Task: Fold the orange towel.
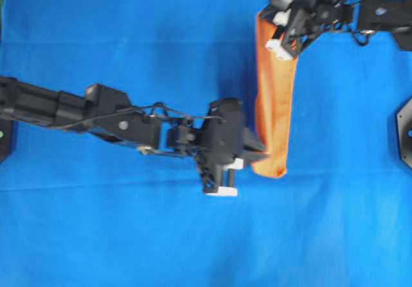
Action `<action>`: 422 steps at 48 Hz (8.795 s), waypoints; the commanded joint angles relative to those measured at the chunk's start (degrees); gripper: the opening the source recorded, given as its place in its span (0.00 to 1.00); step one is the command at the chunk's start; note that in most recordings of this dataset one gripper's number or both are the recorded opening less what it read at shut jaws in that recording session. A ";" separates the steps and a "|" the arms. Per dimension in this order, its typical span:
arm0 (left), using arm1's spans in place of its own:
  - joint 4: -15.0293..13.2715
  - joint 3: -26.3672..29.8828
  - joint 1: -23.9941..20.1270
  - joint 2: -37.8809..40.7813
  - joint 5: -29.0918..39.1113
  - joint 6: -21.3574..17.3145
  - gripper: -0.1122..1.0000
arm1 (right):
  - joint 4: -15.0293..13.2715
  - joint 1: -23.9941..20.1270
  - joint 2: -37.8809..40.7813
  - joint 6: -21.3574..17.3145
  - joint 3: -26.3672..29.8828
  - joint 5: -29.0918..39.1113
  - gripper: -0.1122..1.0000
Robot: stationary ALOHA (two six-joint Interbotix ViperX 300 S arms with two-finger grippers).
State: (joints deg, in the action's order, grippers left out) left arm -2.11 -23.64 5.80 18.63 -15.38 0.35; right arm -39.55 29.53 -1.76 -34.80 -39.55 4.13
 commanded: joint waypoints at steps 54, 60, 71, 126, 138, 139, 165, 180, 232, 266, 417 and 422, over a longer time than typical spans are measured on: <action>0.18 -6.15 0.18 -4.22 -3.43 4.22 0.92 | -3.87 -2.20 3.96 1.58 4.92 -5.10 0.66; 0.18 -6.59 0.26 -7.03 0.88 4.22 0.91 | -3.87 -2.72 3.43 1.49 4.13 -5.01 0.66; 0.18 -10.11 1.49 -15.29 11.95 4.48 0.91 | -3.78 -4.92 -2.11 1.05 -0.62 -4.39 0.66; 0.35 -41.40 -8.09 -48.69 -6.68 3.87 0.91 | -0.44 -16.44 -37.97 -7.38 -28.12 -13.71 0.65; 0.44 -37.62 -10.99 -43.59 -8.35 3.52 0.91 | 0.26 -12.92 -36.65 -7.38 -25.84 -13.10 0.65; 0.53 -37.00 -11.51 -42.71 -8.53 3.43 0.91 | 0.44 -12.22 -36.21 -7.38 -25.49 -13.01 0.65; 0.62 -13.71 -26.19 -13.54 -4.75 -4.13 0.91 | -1.93 3.08 -7.91 -5.27 -13.80 -11.07 0.65; 0.62 -6.50 -30.41 0.26 -5.10 -4.31 0.91 | -2.81 5.62 4.22 -5.27 -9.23 -12.13 0.65; 0.70 -6.68 -29.97 -2.20 -4.31 -10.02 0.12 | -2.81 5.80 1.14 -5.71 -8.17 -10.28 0.13; 0.79 -14.59 -19.95 -12.83 -3.78 -11.60 0.12 | 1.05 -8.35 -11.34 -7.21 -11.69 2.81 0.13; 0.53 -54.93 -5.54 -81.65 8.70 -4.31 0.71 | -3.52 -24.87 -64.51 -17.23 -38.14 4.31 0.63; 0.53 -55.02 -5.80 -81.74 8.79 -4.31 0.71 | -3.60 -24.79 -64.51 -17.23 -38.14 4.22 0.63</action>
State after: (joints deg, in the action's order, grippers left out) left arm -1.49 -79.19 0.44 -63.37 -6.24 -4.04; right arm -42.98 4.75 -66.71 -51.94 -78.40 8.96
